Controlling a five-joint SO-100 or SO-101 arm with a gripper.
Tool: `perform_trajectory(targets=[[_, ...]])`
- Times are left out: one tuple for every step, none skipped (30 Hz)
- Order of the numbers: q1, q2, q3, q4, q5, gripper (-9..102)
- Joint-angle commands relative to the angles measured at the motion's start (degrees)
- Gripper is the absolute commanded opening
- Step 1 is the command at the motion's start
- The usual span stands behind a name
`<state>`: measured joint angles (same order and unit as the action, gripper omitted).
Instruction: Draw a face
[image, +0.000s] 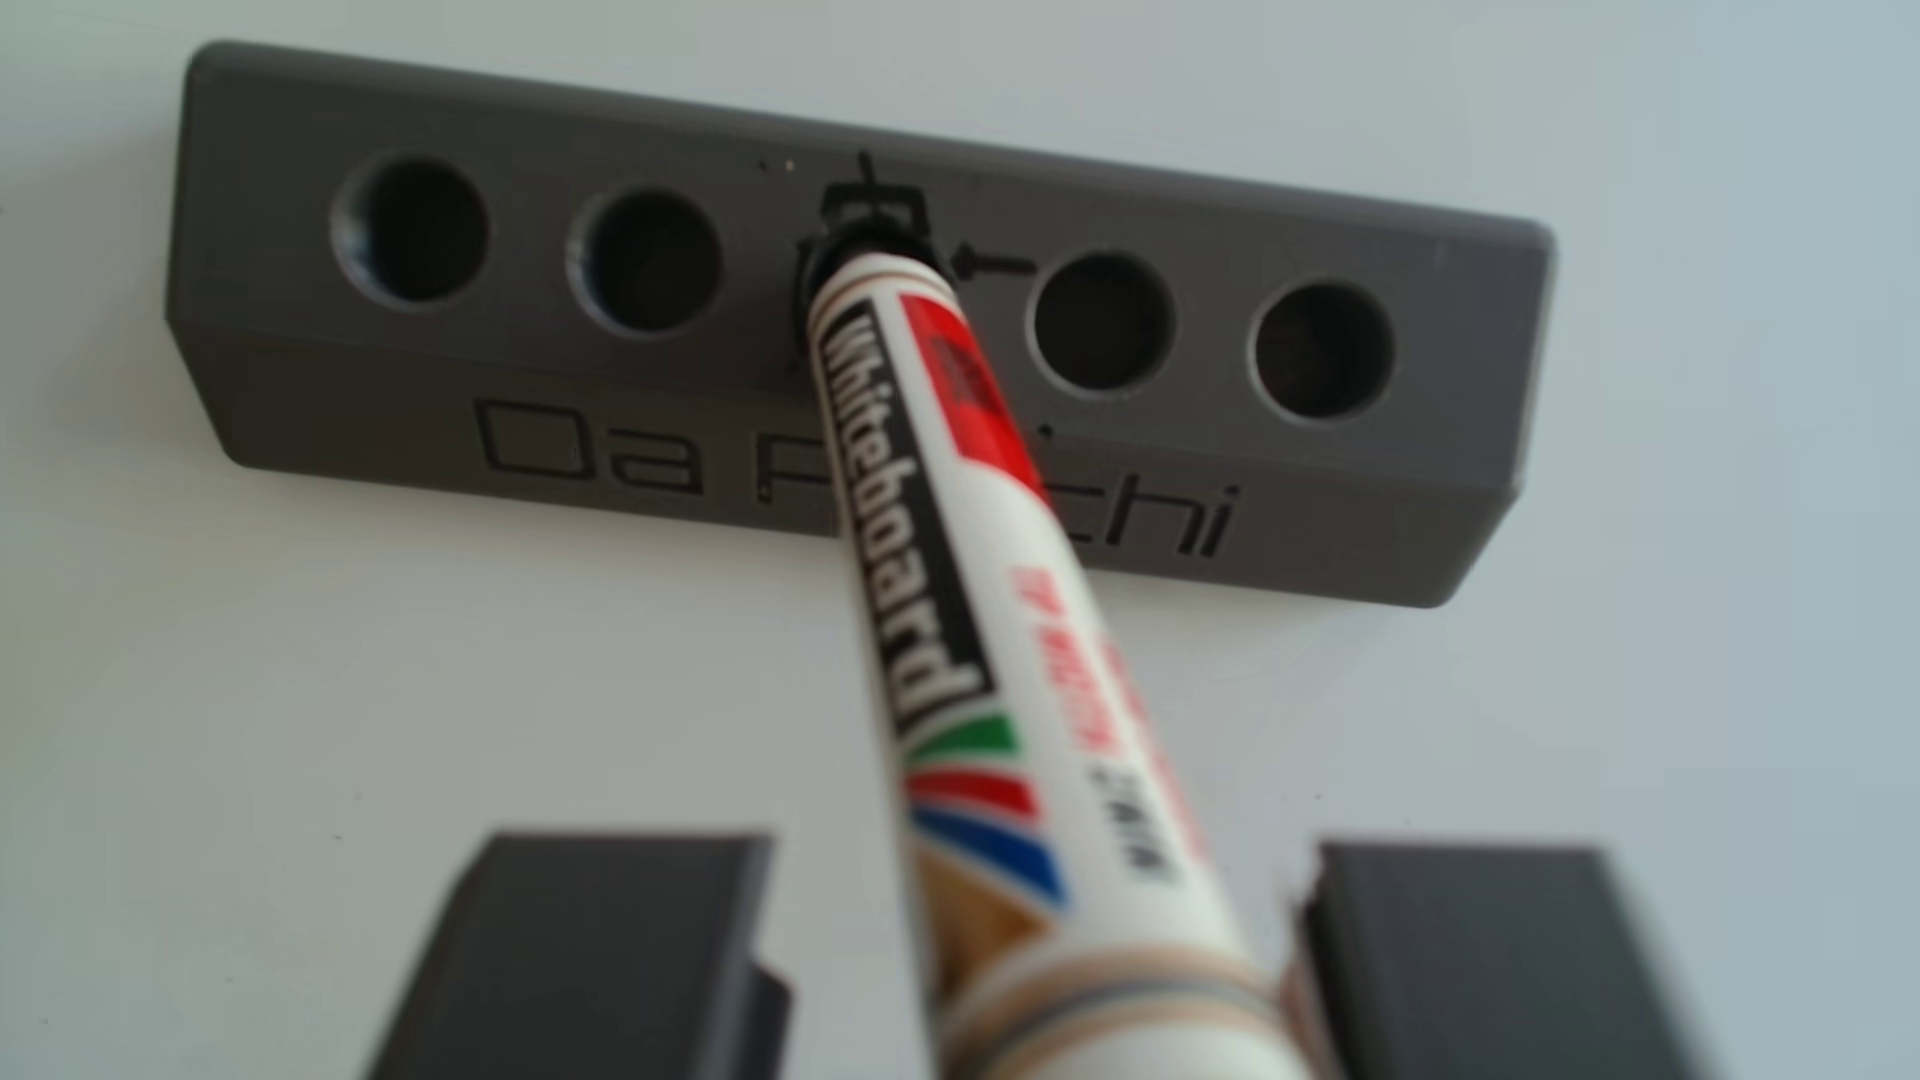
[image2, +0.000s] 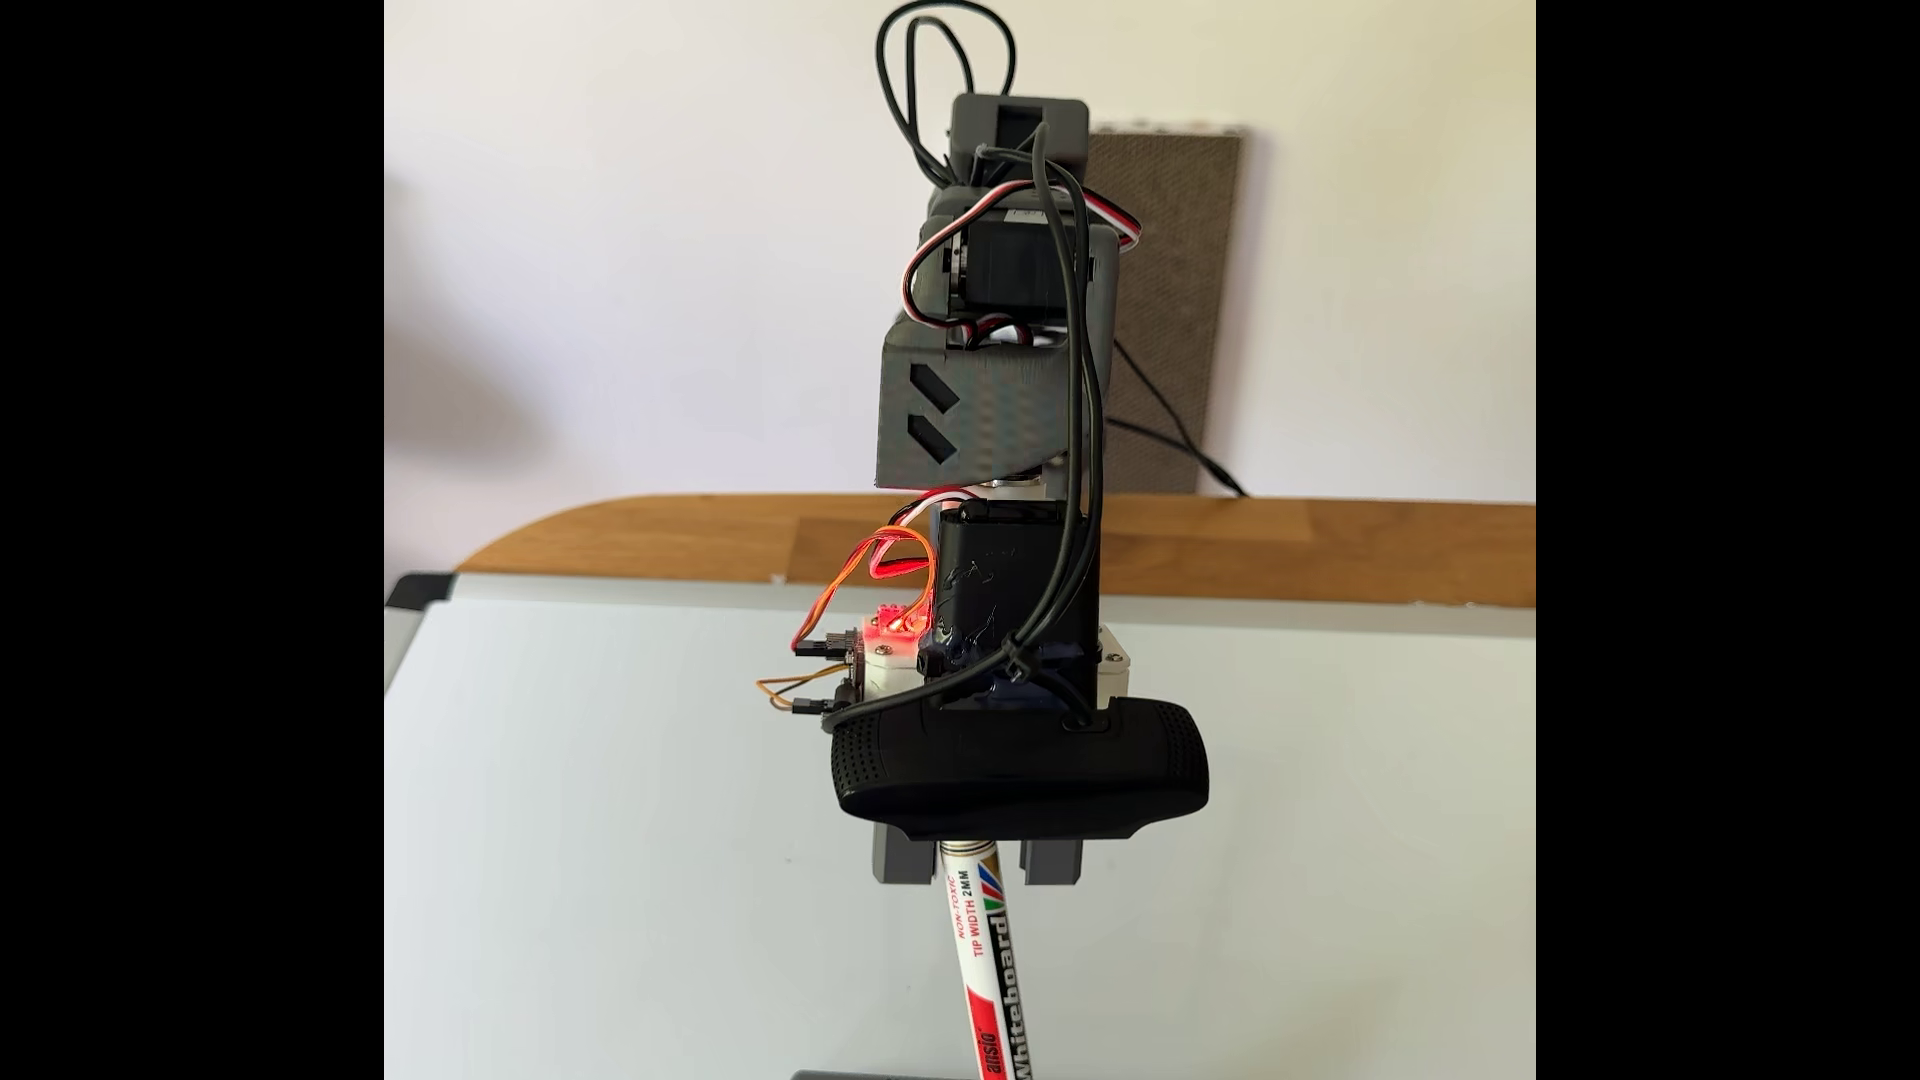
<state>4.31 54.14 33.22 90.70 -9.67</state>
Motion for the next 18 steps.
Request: perform_trajectory(targets=[[0.8, 1.8, -3.4, -0.4, -0.3, 99], [0.8, 1.8, -3.4, -0.4, -0.3, 99], [0.8, 1.8, -3.4, -0.4, -0.3, 99], [0.8, 1.8, -3.5, -0.5, -0.3, 99], [0.8, 1.8, -3.6, -0.5, -0.3, 99], [0.8, 1.8, -4.0, -0.5, -0.3, 99], [0.8, 1.8, -4.1, -0.6, -0.3, 99], [0.8, 1.8, -4.1, -0.6, -0.3, 99], [0.8, 1.8, -4.1, -0.6, -0.3, 99], [0.8, 1.8, -4.1, -0.6, -0.3, 99], [0.8, 1.8, -4.2, -0.6, -0.3, 99], [0.8, 1.8, -4.2, -0.6, -0.3, 99], [0.8, 1.8, -4.2, -0.6, -0.3, 99], [0.8, 1.8, -4.2, -0.6, -0.3, 99], [0.8, 1.8, -4.2, -0.6, -0.3, 99], [0.8, 1.7, -4.2, -0.7, -0.3, 99], [0.8, 1.7, -4.2, -0.7, -0.3, 98], [0.8, 1.7, -4.2, -0.7, -0.3, 97]])
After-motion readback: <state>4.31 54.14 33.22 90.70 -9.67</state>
